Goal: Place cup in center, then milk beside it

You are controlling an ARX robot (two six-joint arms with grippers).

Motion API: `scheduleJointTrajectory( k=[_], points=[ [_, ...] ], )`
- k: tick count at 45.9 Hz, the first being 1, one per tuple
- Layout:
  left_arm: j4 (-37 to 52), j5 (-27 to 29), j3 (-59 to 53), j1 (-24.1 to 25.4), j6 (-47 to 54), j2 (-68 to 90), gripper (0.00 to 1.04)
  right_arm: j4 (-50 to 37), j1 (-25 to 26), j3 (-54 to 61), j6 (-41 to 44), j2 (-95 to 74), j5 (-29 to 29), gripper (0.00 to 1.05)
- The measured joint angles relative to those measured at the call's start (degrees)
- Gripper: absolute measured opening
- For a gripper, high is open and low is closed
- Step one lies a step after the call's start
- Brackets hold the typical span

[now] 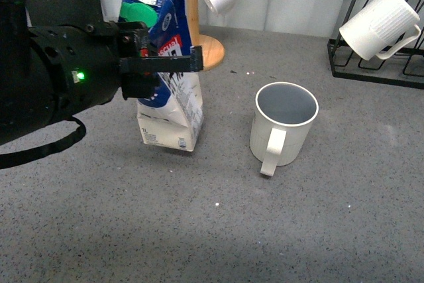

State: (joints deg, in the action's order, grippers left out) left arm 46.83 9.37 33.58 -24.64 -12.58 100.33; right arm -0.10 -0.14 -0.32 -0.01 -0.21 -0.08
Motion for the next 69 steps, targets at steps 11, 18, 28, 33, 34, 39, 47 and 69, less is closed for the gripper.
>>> scheduleJointTrajectory(
  k=[11, 18, 28, 33, 34, 39, 47, 69],
  points=[
    [0.2, 2.6, 3.4, -3.7, -1.0, 3.0, 0.05, 0.0, 0.0, 0.0, 0.0, 0.0, 0.0, 0.95],
    [0.2, 3.8, 4.1, -5.9, -1.4, 4.6, 0.05, 0.0, 0.0, 0.0, 0.0, 0.0, 0.0, 0.95],
    [0.2, 4.6, 4.3, -7.6, -2.7, 6.5, 0.05, 0.0, 0.0, 0.0, 0.0, 0.0, 0.0, 0.95],
    [0.2, 5.6, 4.5, -8.0, -2.7, 6.8, 0.05, 0.0, 0.0, 0.0, 0.0, 0.0, 0.0, 0.95],
    [0.2, 5.7, 4.5, -8.0, -2.9, 6.8, 0.07, 0.0, 0.0, 0.0, 0.0, 0.0, 0.0, 0.95],
    [0.2, 6.2, 4.6, -8.3, -2.9, 6.8, 0.28, 0.0, 0.0, 0.0, 0.0, 0.0, 0.0, 0.95],
    [0.0, 6.6, 4.6, -8.8, -2.9, 6.5, 0.50, 0.0, 0.0, 0.0, 0.0, 0.0, 0.0, 0.95],
    [-1.5, 7.7, 4.1, -6.6, -3.8, -3.7, 0.98, 0.0, 0.0, 0.0, 0.0, 0.0, 0.0, 0.95]
  ],
)
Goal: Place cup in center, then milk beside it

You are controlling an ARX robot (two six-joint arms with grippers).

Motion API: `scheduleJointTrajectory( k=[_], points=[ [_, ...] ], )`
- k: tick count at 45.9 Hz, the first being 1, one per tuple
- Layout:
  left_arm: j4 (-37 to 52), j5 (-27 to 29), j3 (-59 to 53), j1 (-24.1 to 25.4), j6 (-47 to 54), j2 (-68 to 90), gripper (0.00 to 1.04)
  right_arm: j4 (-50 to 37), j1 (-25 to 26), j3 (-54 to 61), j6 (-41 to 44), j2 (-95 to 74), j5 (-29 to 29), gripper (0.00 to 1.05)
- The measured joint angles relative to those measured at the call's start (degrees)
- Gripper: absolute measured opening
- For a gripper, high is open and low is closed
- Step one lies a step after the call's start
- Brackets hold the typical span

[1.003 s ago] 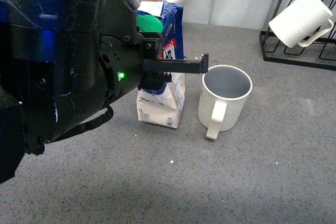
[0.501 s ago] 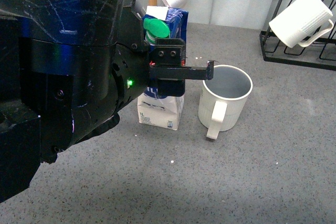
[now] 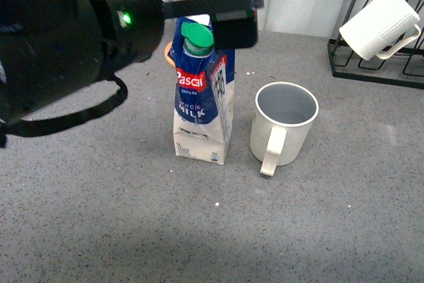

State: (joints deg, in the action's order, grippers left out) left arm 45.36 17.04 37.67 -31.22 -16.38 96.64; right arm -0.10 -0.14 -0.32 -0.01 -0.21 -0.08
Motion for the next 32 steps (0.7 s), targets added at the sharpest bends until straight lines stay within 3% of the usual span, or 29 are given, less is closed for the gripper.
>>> scheduleJointTrajectory(
  k=[9, 12, 15, 18, 32],
  points=[
    [2.0, 2.9, -1.8, 1.5, 2.5, -3.8, 0.96, 0.0, 0.0, 0.0, 0.0, 0.0, 0.0, 0.95],
    [9.3, 7.9, -4.4, 1.9, 6.4, -3.8, 0.87, 0.0, 0.0, 0.0, 0.0, 0.0, 0.0, 0.95],
    [14.7, 8.6, -8.0, 3.1, 9.7, -5.0, 0.78, 0.0, 0.0, 0.0, 0.0, 0.0, 0.0, 0.95],
    [17.2, 7.1, -13.4, 6.1, 12.9, -9.1, 0.64, 0.0, 0.0, 0.0, 0.0, 0.0, 0.1, 0.95],
    [19.6, 0.3, -25.6, 13.7, 15.3, -18.5, 0.21, 0.0, 0.0, 0.0, 0.0, 0.0, 0.0, 0.95]
  ],
)
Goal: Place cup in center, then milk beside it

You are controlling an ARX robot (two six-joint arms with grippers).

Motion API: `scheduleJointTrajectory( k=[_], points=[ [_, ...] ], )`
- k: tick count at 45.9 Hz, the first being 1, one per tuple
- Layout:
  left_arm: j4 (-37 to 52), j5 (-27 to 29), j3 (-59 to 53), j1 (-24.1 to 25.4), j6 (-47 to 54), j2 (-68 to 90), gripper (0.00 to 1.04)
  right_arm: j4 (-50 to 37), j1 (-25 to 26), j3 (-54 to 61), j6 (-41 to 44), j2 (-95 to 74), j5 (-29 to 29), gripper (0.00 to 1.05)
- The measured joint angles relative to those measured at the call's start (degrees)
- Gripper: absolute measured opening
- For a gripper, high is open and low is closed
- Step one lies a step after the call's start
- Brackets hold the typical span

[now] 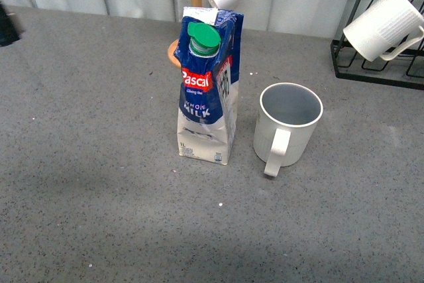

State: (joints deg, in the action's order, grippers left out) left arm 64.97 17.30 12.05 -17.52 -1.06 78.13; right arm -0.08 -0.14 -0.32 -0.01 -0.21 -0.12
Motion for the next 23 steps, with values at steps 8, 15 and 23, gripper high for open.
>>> scheduleJointTrajectory(
  k=[8, 15, 23],
  points=[
    [-3.1, -3.8, -3.7, 3.3, 0.3, -7.1, 0.04, 0.0, 0.0, 0.0, 0.0, 0.0, 0.0, 0.95],
    [-8.4, -7.1, -7.1, 6.9, 0.6, -15.6, 0.04, 0.0, 0.0, 0.0, 0.0, 0.0, 0.0, 0.95],
    [-15.7, -10.1, -9.6, 10.1, 0.6, -25.6, 0.04, 0.0, 0.0, 0.0, 0.0, 0.0, 0.0, 0.95]
  ],
)
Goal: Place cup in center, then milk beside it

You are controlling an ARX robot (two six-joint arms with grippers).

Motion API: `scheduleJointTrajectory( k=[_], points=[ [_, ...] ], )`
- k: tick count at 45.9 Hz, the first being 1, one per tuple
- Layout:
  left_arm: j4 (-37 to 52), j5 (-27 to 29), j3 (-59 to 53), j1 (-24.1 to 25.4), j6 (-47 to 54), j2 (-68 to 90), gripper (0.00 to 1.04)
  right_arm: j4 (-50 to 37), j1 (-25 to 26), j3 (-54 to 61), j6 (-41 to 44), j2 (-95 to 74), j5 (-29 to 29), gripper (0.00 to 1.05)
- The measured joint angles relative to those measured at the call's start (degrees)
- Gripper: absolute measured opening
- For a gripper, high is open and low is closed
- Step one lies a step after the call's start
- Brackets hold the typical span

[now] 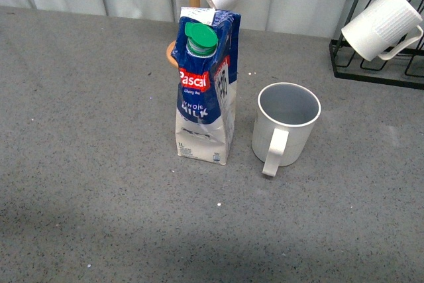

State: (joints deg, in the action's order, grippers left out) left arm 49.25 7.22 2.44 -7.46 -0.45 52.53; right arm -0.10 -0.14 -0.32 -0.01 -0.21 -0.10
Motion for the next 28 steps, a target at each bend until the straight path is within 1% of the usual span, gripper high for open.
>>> scheduleJointTrajectory(
  k=[6, 7, 8, 9, 12, 28],
  points=[
    [-5.9, -1.8, -1.1, 1.7, 0.0, -7.3, 0.04, 0.0, 0.0, 0.0, 0.0, 0.0, 0.0, 0.95],
    [-6.7, -2.6, -1.2, 2.3, 0.0, -8.2, 0.04, 0.0, 0.0, 0.0, 0.0, 0.0, 0.0, 0.95],
    [-8.1, -5.2, -1.3, 3.9, 0.0, -9.6, 0.04, 0.0, 0.0, 0.0, 0.0, 0.0, 0.0, 0.95],
    [-8.9, -6.1, -1.3, 4.9, 0.0, -10.5, 0.04, 0.0, 0.0, 0.0, 0.0, 0.0, 0.0, 0.95],
    [-11.9, -6.6, -1.3, 7.0, 0.0, -14.1, 0.04, 0.0, 0.0, 0.0, 0.0, 0.0, 0.0, 0.95],
    [-25.3, -7.2, -1.3, 7.3, 0.0, -28.7, 0.04, 0.0, 0.0, 0.0, 0.0, 0.0, 0.0, 0.95]
  ],
)
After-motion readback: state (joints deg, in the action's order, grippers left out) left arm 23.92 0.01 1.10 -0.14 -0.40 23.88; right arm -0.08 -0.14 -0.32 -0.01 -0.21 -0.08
